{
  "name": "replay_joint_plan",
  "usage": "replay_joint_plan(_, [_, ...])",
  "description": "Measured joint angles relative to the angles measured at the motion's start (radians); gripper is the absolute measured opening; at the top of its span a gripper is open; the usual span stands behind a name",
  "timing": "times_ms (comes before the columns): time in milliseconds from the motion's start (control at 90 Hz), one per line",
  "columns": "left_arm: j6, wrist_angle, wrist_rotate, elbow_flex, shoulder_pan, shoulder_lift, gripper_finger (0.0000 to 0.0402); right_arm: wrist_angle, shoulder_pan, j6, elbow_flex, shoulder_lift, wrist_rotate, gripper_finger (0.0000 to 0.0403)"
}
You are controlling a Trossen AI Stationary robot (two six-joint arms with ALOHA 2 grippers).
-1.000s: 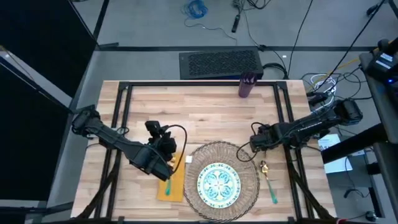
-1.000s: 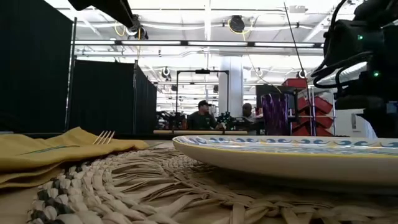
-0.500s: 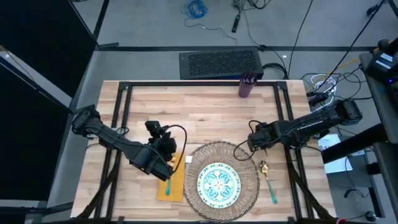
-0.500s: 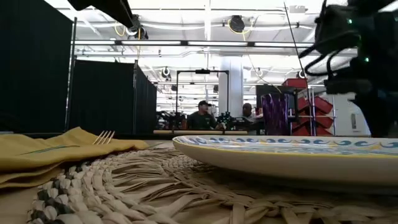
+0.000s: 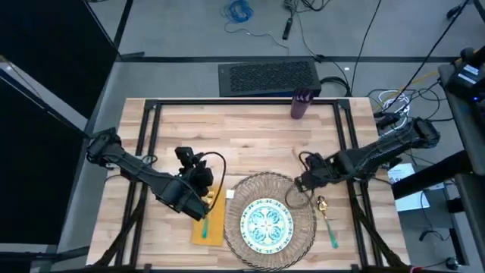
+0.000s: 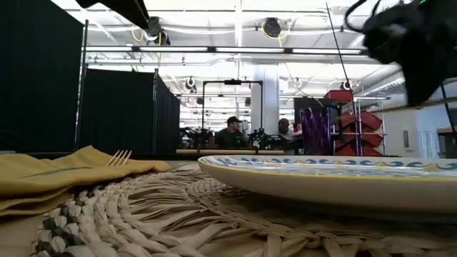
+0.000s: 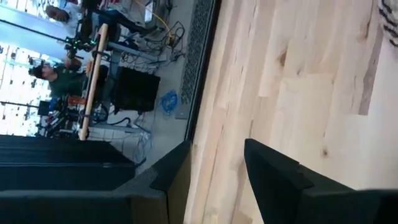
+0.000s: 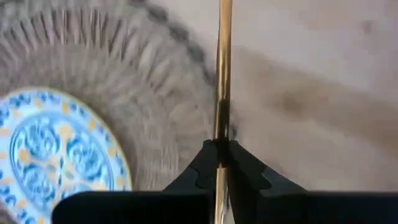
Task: Set table place
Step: Put the gold knife on the brown placemat to the right of the white patterned plate
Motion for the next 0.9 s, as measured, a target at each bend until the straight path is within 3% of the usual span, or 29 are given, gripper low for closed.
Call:
replay_joint_plan(278, [0.0, 0.005, -0.011, 0.0, -0.012, -0.033, 0.0136, 0.229, 0.278, 0.391, 0.008, 0.17, 0.042, 0.0])
replay_joint_plan(456, [-0.001, 0.004, -0.015, 0.0, -0.018, -0.047, 0.0136, 0.368, 0.364, 0.524, 0.022, 0.308, 0.044, 0.0])
replay_joint_plan(611, [-0.001, 0.004, -0.016, 0.0, -0.02, -0.048, 0.0136, 0.329, 0.374, 0.532, 0.125, 0.391, 0.037, 0.0])
replay_joint_plan(800, [-0.002, 0.005, -0.014, 0.0, -0.031, -0.048, 0.0136, 0.076, 0.374, 0.537, 0.28, 0.469, -0.03, 0.0])
replay_joint_plan(900, [-0.003, 0.006, -0.012, 0.0, -0.031, -0.048, 0.0136, 0.027, 0.372, 0.541, 0.321, 0.486, -0.054, 0.0])
